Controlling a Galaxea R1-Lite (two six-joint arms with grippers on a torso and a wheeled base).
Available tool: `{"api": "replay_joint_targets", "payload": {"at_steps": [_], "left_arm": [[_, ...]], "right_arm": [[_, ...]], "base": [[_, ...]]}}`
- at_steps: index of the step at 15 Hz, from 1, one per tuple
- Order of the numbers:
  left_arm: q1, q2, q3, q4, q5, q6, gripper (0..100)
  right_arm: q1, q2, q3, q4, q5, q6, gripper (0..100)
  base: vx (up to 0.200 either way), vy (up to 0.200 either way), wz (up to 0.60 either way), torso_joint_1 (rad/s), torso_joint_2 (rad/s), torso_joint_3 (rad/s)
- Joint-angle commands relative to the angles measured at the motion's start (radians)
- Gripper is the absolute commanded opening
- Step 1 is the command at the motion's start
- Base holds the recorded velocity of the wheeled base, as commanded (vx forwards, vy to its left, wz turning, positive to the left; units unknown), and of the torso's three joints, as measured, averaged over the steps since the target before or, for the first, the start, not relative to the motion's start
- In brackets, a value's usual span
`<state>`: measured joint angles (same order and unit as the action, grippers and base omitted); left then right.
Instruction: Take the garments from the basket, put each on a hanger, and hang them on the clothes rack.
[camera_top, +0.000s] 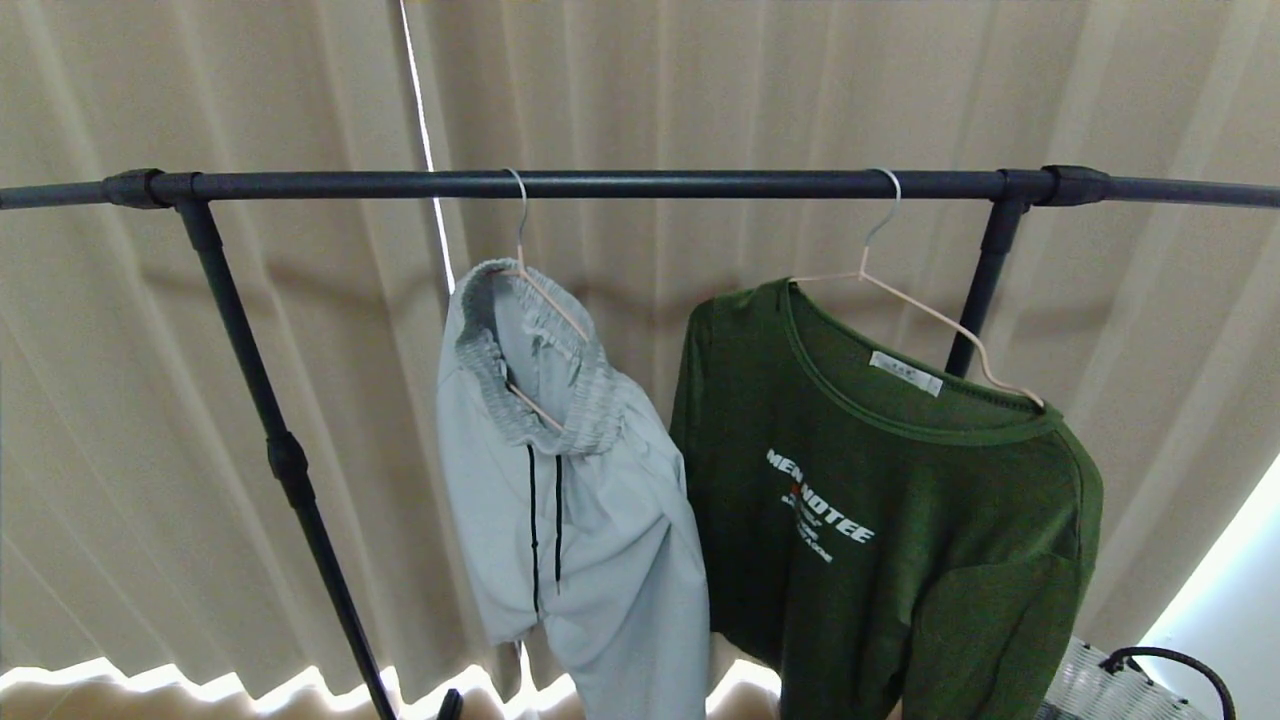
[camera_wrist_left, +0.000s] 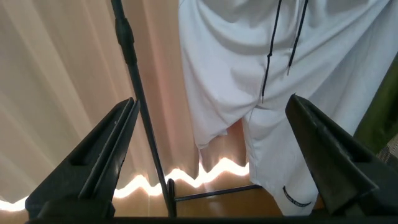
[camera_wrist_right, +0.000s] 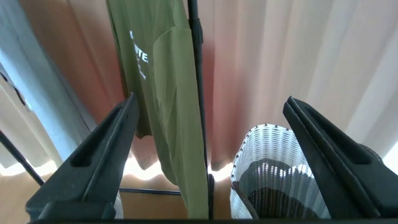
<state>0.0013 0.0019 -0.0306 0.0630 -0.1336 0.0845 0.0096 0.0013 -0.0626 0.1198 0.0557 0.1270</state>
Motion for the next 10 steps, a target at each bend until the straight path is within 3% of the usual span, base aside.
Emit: {"api": "replay_joint_targets", "payload": {"at_steps": [1, 10], "left_arm": [[0.0, 0.0, 0.0, 0.0, 0.0, 0.0, 100], [0.0, 0.0, 0.0, 0.0, 0.0, 0.0, 100]], "right_arm": [[0.0, -0.001, 0.0, 0.0, 0.001, 0.003, 100], [0.001, -0.001, 0.001, 0.0, -0.002, 0.005, 100]], "base": [[0.0, 0.0, 0.0, 0.0, 0.0, 0.0], [0.0, 0.0, 0.0, 0.0, 0.0, 0.0]]}}
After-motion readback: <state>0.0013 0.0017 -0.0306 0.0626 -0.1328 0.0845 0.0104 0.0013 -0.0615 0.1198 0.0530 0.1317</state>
